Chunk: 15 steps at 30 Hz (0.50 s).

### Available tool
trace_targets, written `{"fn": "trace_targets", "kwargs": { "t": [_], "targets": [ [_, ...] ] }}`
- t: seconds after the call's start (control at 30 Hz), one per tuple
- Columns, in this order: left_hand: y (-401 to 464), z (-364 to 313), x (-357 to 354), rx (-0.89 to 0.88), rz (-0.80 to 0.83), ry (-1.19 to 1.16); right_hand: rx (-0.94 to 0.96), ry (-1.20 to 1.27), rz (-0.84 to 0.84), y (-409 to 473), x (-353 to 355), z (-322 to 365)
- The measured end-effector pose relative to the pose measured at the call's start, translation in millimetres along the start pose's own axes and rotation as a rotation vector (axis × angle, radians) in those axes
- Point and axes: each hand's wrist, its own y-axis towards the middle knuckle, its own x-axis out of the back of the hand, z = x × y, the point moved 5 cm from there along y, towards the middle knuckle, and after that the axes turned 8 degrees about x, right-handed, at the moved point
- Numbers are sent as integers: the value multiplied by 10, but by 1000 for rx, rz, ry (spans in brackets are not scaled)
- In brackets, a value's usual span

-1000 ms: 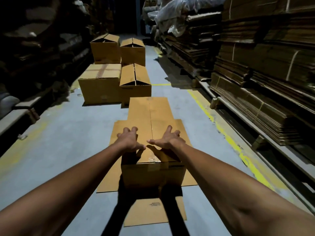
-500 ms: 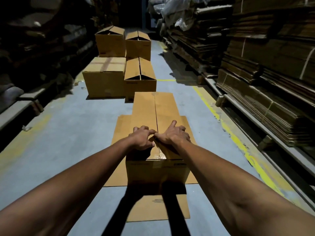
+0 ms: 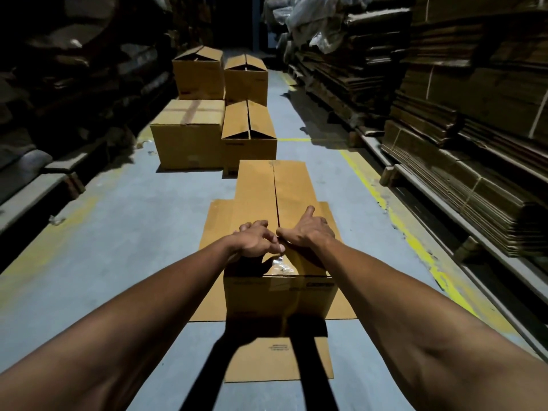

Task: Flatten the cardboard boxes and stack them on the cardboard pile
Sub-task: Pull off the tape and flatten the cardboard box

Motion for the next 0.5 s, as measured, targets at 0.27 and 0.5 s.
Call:
{"fn": "trace_targets", "kwargs": {
  "t": [0.27,0.5],
  "targets": [
    [-121,-96,75,-44,-103,-97,-18,35,77,46,20,-94],
    [-425,-221,97,-197,46,-272,-46,22,141,50,-47,-161]
  ]
}}
